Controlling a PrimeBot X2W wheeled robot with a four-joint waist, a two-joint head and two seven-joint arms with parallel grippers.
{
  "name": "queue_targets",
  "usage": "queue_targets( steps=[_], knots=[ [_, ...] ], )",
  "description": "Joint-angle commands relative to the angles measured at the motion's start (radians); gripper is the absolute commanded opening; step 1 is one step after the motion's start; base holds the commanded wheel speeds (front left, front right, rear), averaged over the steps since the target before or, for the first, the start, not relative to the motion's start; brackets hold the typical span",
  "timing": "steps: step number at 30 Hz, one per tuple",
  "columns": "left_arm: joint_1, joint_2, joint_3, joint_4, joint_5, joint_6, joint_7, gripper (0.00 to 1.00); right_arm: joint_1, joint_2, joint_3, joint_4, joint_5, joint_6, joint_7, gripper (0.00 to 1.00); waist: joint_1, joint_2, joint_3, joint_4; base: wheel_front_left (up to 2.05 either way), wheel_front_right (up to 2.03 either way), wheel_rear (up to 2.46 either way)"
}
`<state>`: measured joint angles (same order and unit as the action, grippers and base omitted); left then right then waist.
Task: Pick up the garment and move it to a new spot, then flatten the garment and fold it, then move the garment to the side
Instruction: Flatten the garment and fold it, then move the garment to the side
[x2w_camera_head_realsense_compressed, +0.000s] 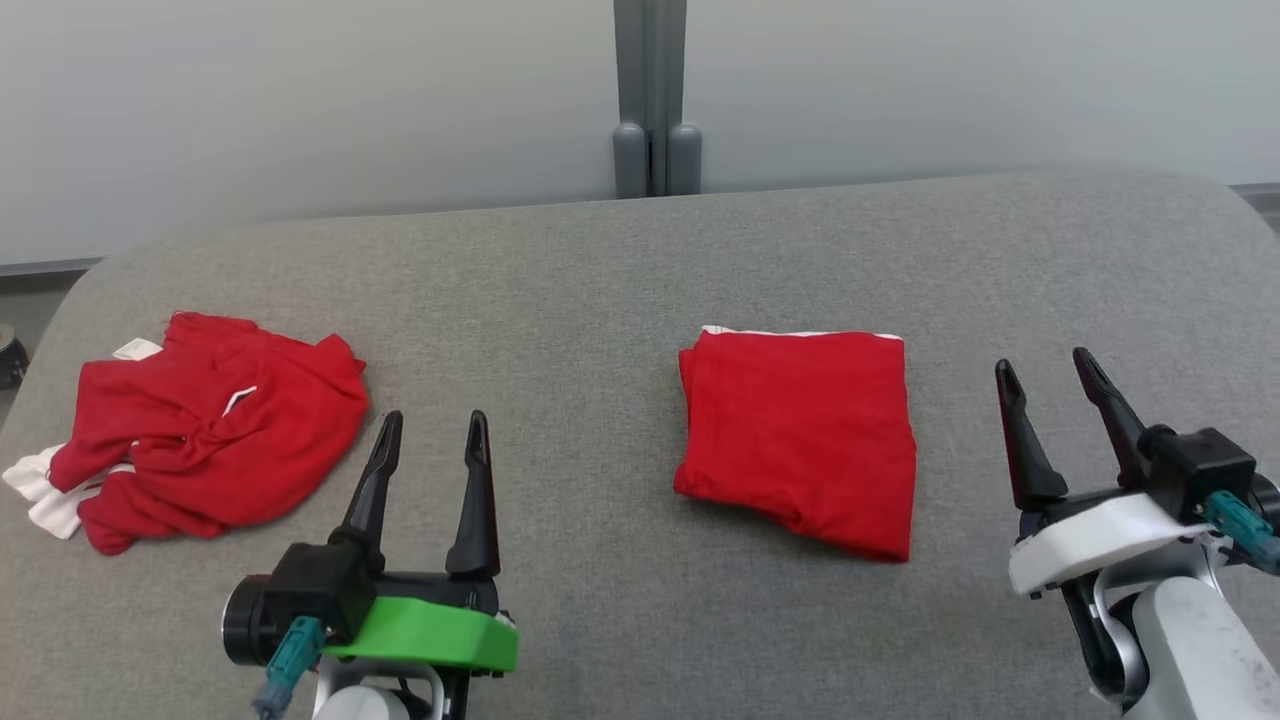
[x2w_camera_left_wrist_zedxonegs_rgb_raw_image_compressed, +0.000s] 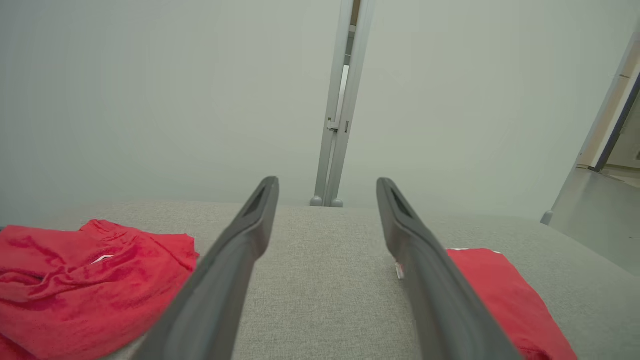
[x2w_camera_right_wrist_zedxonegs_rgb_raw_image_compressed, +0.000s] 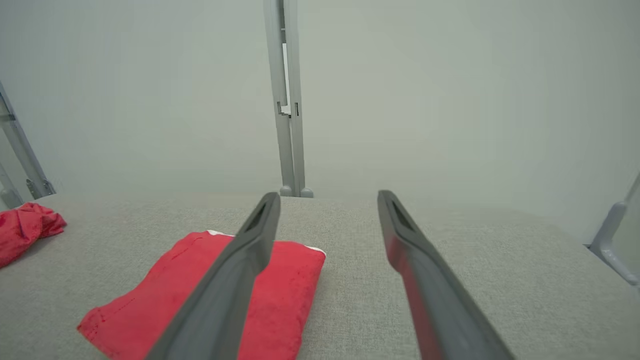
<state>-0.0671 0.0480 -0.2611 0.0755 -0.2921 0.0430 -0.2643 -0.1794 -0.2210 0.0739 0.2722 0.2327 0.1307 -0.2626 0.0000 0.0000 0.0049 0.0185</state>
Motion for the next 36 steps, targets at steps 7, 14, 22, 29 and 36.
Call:
queue_targets(
  steps=[7, 14, 22, 29, 36],
  knots=[
    [0.052, 0.004, -0.009, 0.021, 0.051, -0.008, 0.0, 1.0, 0.109, 0.085, -0.082, -0.11, -0.077, 0.0, -0.003, 1.0, 0.0, 0.0, -0.001, -0.033, 0.0, 0.0, 0.0],
    [0.073, 0.004, -0.015, 0.015, 0.052, 0.002, 0.0, 1.0, 0.122, 0.097, -0.077, -0.111, -0.092, 0.0, -0.003, 1.0, 0.0, 0.0, 0.001, -0.041, 0.0, 0.0, 0.0],
    [0.026, 0.004, -0.041, 0.008, 0.047, 0.0, 0.0, 1.0, 0.091, 0.087, -0.064, -0.112, -0.097, 0.0, -0.003, 1.0, 0.0, 0.0, 0.038, -0.002, 0.0, 0.0, 0.0],
    [-0.023, 0.005, -0.079, 0.008, 0.046, 0.006, 0.0, 1.0, -0.004, 0.021, 0.038, -0.075, -0.086, 0.0, -0.003, 0.0, 0.0, 0.0, 0.134, 0.082, 0.0, 0.0, 0.0],
    [-0.07, 0.004, -0.121, 0.005, 0.038, 0.022, 0.0, 1.0, -0.143, -0.072, 0.169, 0.036, -0.052, 0.0, -0.003, 0.0, 0.0, 0.0, 0.234, 0.202, 0.0, 0.0, 0.0]
  ],
)
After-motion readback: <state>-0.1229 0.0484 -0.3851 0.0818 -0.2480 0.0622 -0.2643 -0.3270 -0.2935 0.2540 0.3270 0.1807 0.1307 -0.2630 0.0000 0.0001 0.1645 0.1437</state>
